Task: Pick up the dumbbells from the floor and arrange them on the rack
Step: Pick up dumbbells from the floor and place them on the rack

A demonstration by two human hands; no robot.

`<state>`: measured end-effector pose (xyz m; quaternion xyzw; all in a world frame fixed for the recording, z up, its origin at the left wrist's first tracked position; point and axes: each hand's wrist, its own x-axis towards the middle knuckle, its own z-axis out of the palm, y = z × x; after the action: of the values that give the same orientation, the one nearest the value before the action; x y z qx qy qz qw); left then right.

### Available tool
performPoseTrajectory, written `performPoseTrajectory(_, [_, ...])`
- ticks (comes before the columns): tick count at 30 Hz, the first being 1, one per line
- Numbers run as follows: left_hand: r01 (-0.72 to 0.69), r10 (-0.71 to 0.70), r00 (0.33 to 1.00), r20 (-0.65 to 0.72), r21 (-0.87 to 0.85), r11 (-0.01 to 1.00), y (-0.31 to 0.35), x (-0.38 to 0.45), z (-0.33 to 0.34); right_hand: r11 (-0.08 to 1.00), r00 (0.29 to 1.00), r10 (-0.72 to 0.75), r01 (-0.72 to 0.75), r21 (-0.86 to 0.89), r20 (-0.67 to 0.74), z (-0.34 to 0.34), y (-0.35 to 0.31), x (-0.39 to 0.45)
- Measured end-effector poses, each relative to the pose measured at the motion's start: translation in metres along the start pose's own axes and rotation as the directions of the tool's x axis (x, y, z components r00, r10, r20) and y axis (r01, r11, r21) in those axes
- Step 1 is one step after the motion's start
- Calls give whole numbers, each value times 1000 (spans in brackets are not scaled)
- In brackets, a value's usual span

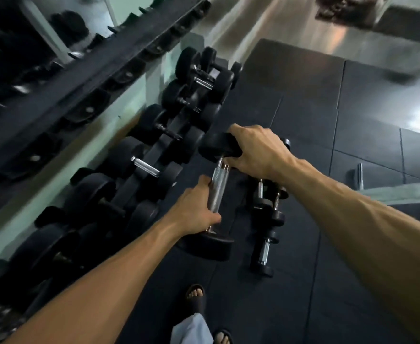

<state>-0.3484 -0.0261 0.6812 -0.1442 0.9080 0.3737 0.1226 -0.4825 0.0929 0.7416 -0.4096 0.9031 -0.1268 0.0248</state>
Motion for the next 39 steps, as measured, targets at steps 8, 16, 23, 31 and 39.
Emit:
performPoseTrajectory(8, [144,-159,973,-168,-95,985,-32,-43,-49,978,977,-201,205,-48,75,-9,-82,51])
performPoseTrajectory(16, [256,-311,921,-235,-235,937,-101,-42,-110,914,908,-392,403,-52,147,20,-165,141])
performPoseTrajectory(23, [294,-398,869,-293,-341,893,-161,-38,-174,864,850,-490,503,-23,193,44,-239,225])
performPoseTrajectory(31, [307,-506,781,-366,-482,821,-214,-34,-232,770,746,-623,638,18,234,54,-317,300])
performPoseTrajectory(39, [314,-663,591,-459,-627,713,-243,-13,-267,582,550,-792,812,55,264,72,-380,371])
